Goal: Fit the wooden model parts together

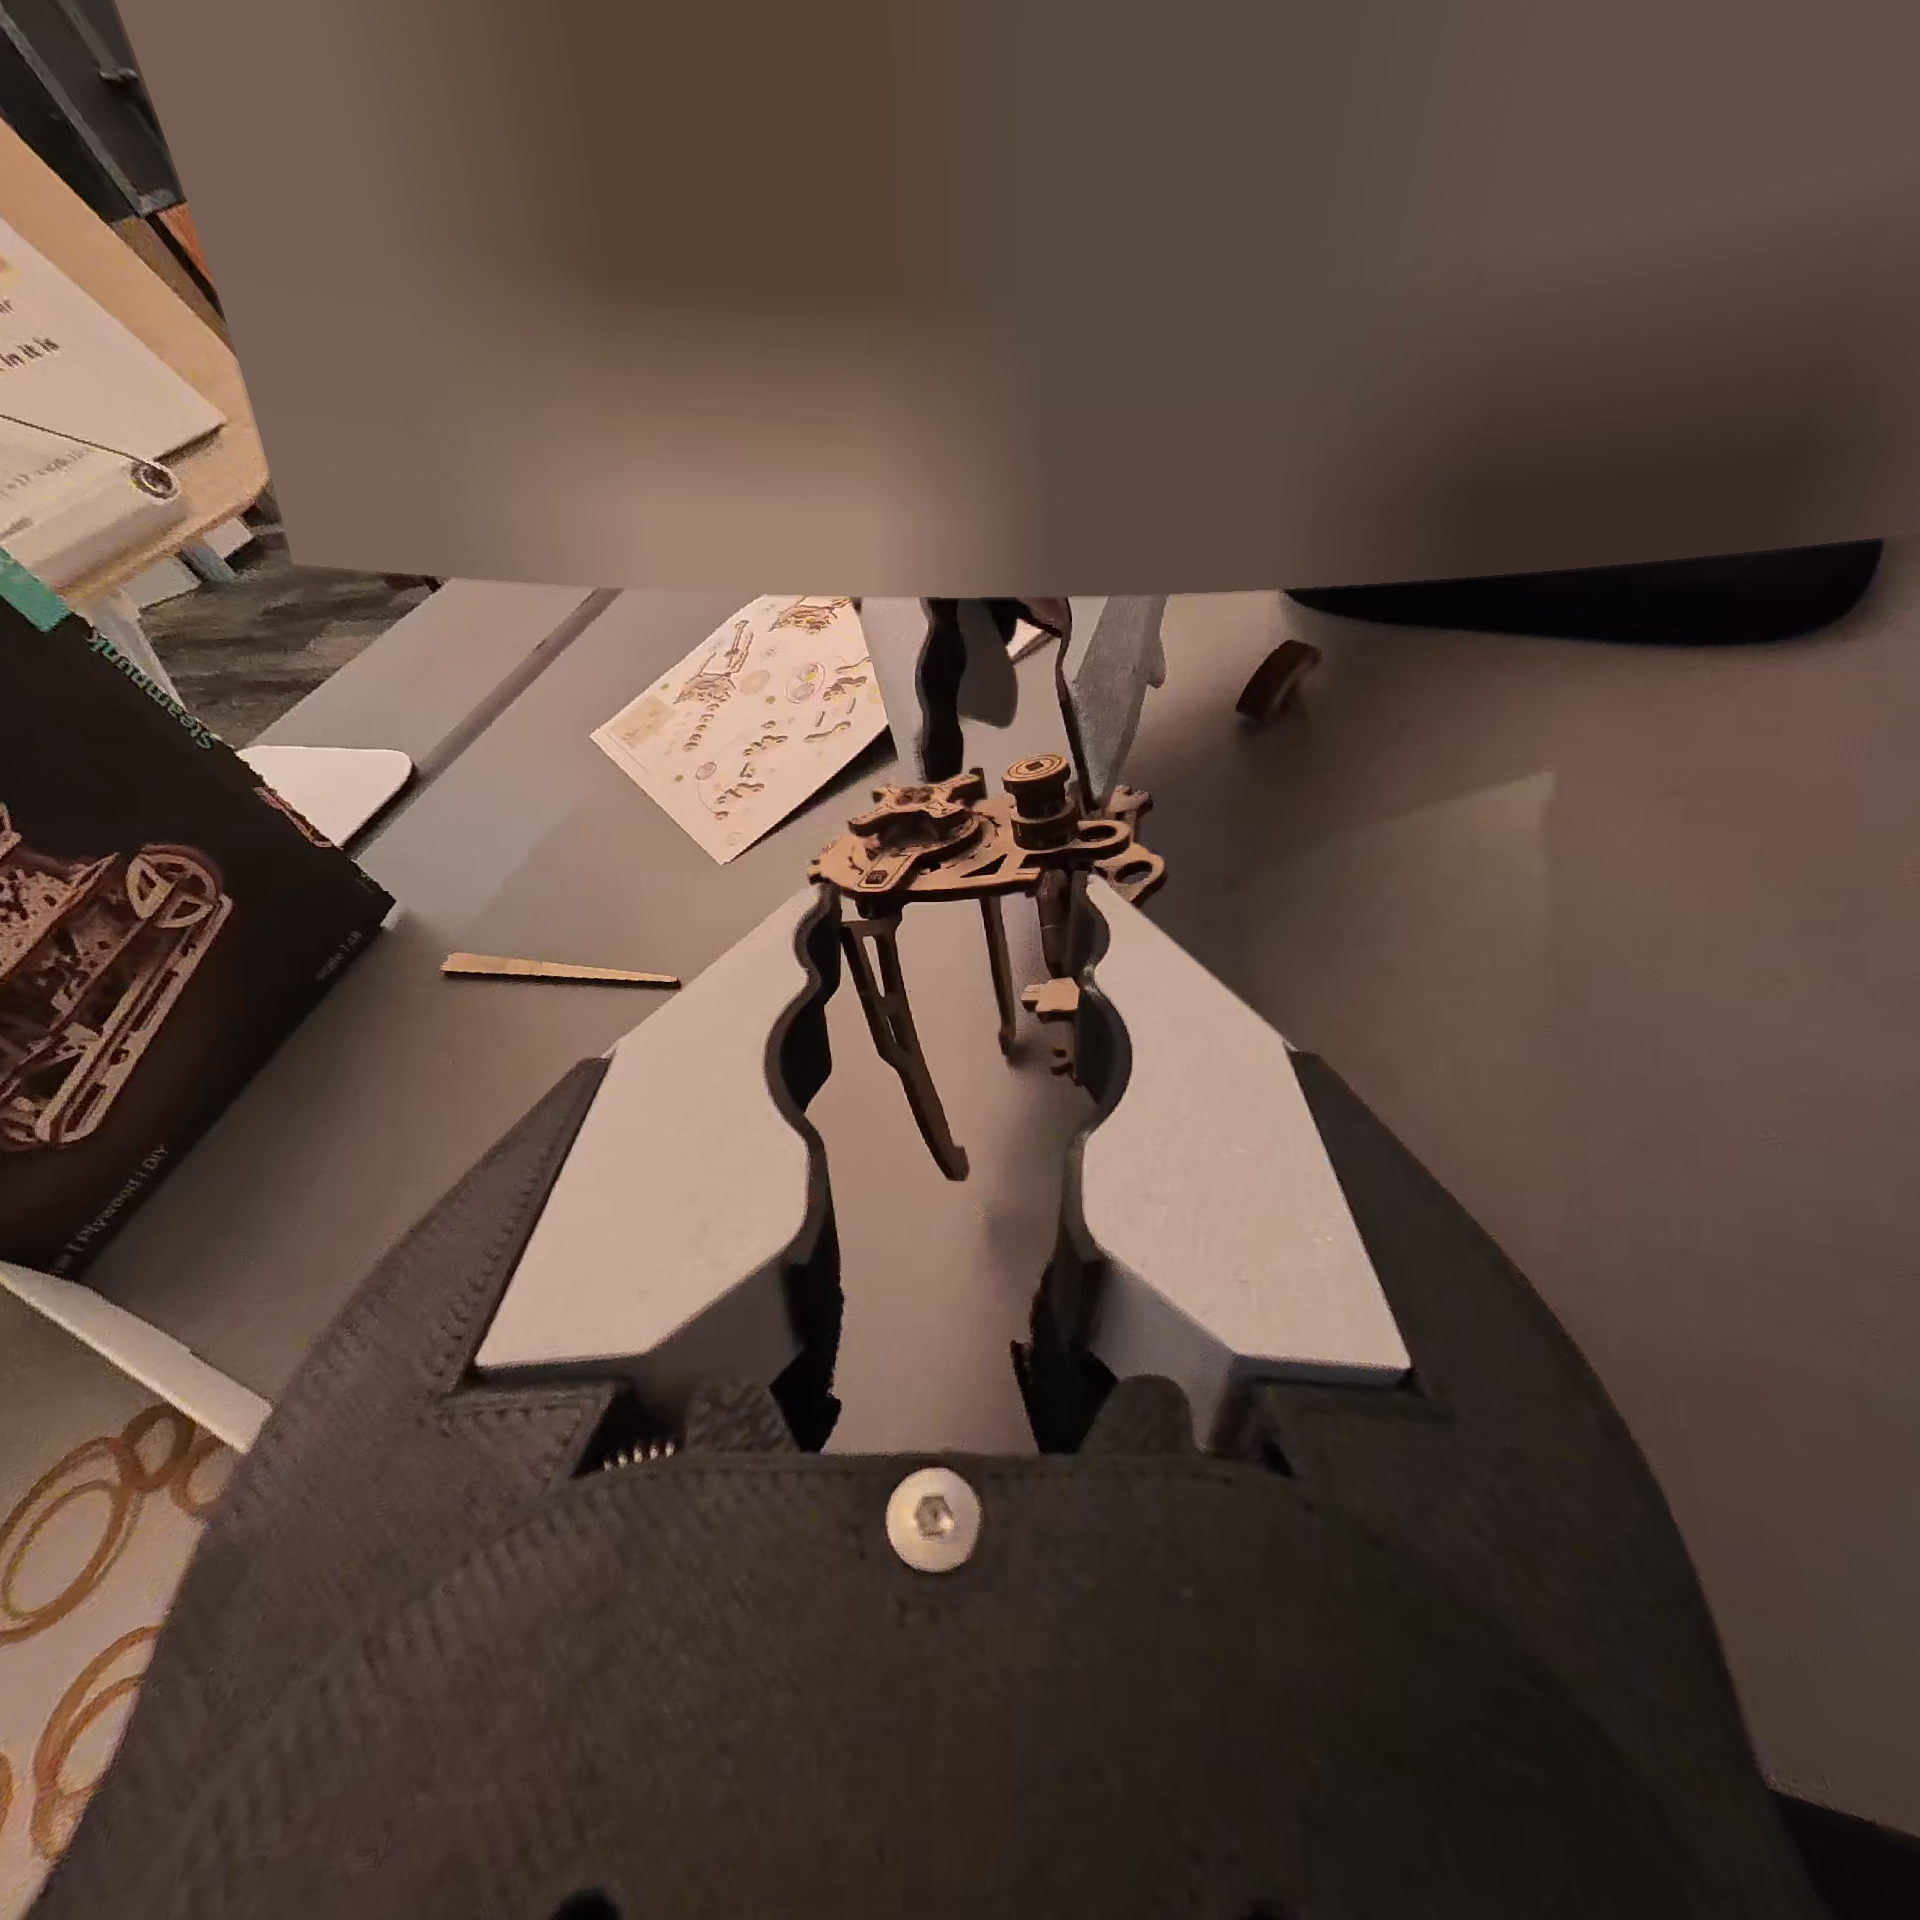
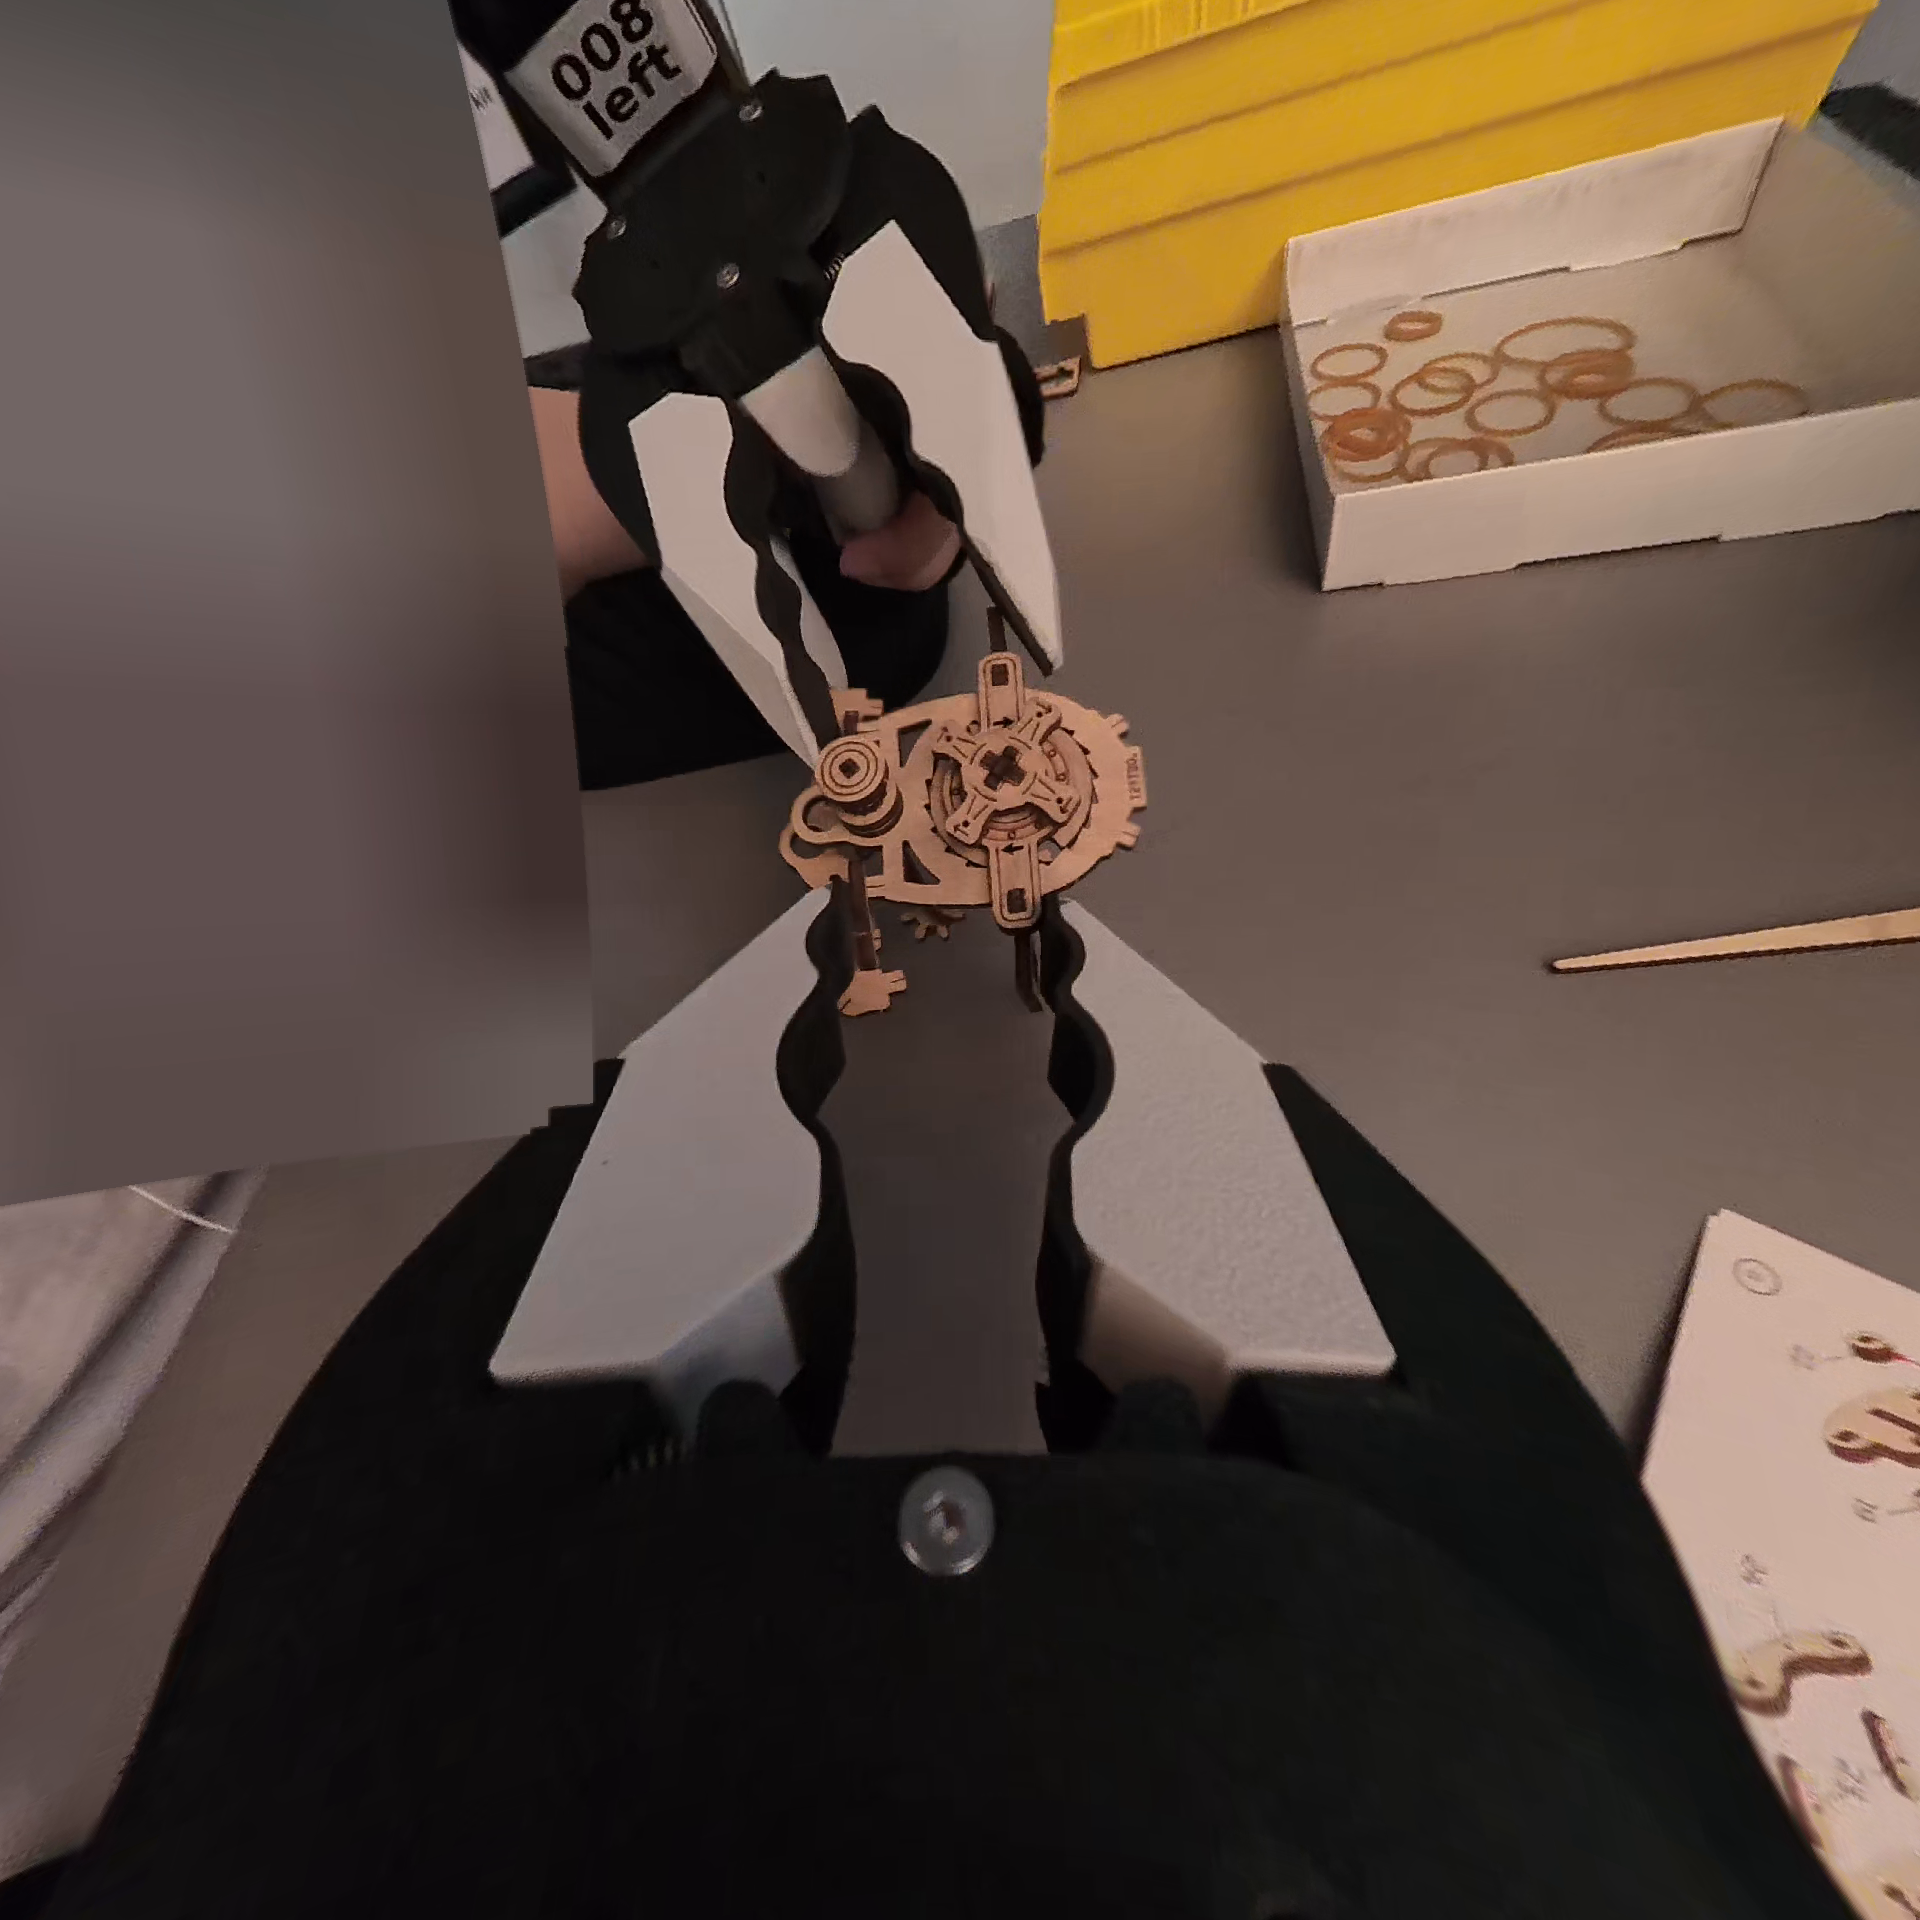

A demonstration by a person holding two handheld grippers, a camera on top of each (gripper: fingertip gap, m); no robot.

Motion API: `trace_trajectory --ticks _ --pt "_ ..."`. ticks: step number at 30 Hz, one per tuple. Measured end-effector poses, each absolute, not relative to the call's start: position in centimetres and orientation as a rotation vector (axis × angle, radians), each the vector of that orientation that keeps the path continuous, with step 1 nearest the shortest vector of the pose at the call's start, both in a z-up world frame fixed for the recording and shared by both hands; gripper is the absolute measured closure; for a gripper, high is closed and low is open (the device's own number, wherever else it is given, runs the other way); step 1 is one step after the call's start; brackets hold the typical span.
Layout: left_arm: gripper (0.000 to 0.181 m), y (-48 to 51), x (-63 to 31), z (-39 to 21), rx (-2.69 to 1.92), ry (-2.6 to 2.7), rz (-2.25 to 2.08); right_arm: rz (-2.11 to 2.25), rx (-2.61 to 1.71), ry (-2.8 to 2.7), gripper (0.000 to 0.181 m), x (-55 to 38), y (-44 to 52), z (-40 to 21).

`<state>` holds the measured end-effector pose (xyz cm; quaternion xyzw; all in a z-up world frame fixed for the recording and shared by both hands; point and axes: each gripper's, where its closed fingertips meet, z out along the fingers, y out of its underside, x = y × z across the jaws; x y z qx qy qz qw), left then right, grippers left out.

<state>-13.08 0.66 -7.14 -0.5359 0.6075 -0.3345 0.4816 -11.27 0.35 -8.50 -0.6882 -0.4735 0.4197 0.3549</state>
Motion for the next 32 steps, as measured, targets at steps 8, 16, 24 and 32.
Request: trace_trajectory --ticks 8,16,24,32 --pt "0.143 0.7 -13.3 -7.0 -1.365 1.451 -0.921 1.177 -1.8 -1.216 0.146 -11.6 0.1 -8.5" --pt "0.143 0.9 -13.5 -7.1 -1.358 1.438 -0.905 1.088 -1.778 -1.236 0.146 -11.6 0.4 -8.3" --pt "0.144 1.1 -13.4 -7.1 -1.348 1.408 -0.898 1.014 -1.745 -1.219 0.146 -11.4 0.7 -8.0" --pt "0.144 1.4 -13.3 -6.7 -1.324 1.383 -0.863 0.953 -1.687 -1.204 0.145 -11.4 1.1 -7.5"
